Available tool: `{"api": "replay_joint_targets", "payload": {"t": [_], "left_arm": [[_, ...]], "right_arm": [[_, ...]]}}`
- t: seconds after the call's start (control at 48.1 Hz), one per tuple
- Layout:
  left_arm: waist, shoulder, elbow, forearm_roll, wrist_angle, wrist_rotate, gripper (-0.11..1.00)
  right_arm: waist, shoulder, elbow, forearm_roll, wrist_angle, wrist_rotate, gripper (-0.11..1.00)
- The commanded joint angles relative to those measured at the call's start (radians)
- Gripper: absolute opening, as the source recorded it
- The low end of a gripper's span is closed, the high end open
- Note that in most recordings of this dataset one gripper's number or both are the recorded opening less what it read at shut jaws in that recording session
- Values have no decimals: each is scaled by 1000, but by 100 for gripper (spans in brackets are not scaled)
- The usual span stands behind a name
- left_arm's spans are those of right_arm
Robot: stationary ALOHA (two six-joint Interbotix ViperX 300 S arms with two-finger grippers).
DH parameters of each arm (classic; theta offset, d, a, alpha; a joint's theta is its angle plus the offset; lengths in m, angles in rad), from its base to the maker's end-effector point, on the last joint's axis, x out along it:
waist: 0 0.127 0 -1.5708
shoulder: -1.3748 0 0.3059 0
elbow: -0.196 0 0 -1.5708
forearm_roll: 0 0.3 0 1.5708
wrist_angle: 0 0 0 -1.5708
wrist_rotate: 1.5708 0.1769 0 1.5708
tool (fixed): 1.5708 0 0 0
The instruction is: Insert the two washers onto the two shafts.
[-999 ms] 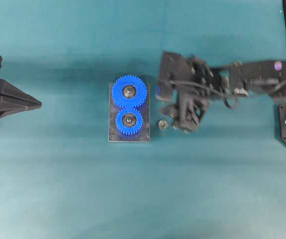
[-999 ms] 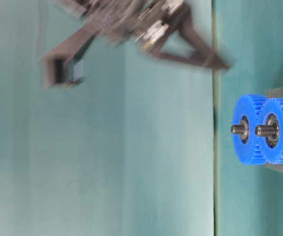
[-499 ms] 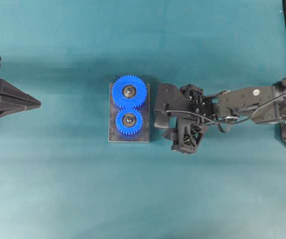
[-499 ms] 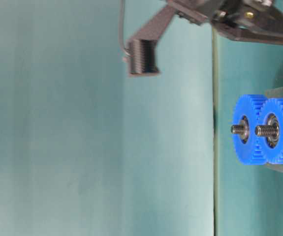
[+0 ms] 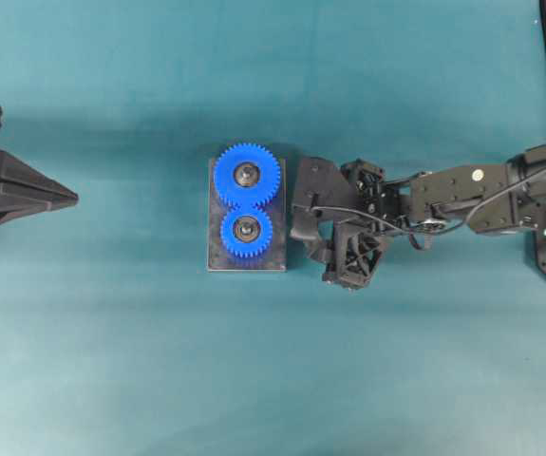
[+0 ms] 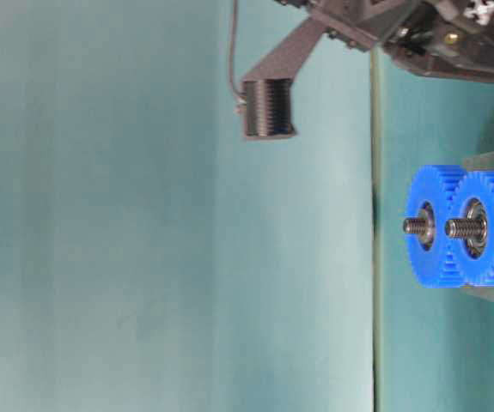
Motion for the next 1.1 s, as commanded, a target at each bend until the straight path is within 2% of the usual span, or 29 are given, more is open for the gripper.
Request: {"api": "replay_joint_targets", "payload": {"t": [0.0,0.291,0.52,0.77,0.915,1.082], "left_arm": [[0,6,-26,2,-11,-2,1],[0,6,-26,2,-9,-2,1],[0,6,-26,2,-9,-2,1],[0,6,-26,3,-9,-2,1],[-2,8,-26,3,-9,-2,1],[0,8,-26,2,-11,-8,1]], "right_arm": [[5,0,-17,2,-8,14,69],[5,25,-15,2,0,14,68],[28,37,-11,2,26,12,58],[58,55,-17,2,37,15,54],[61,64,-25,2,49,14,40],[61,66,-29,2,97,14,40]]}}
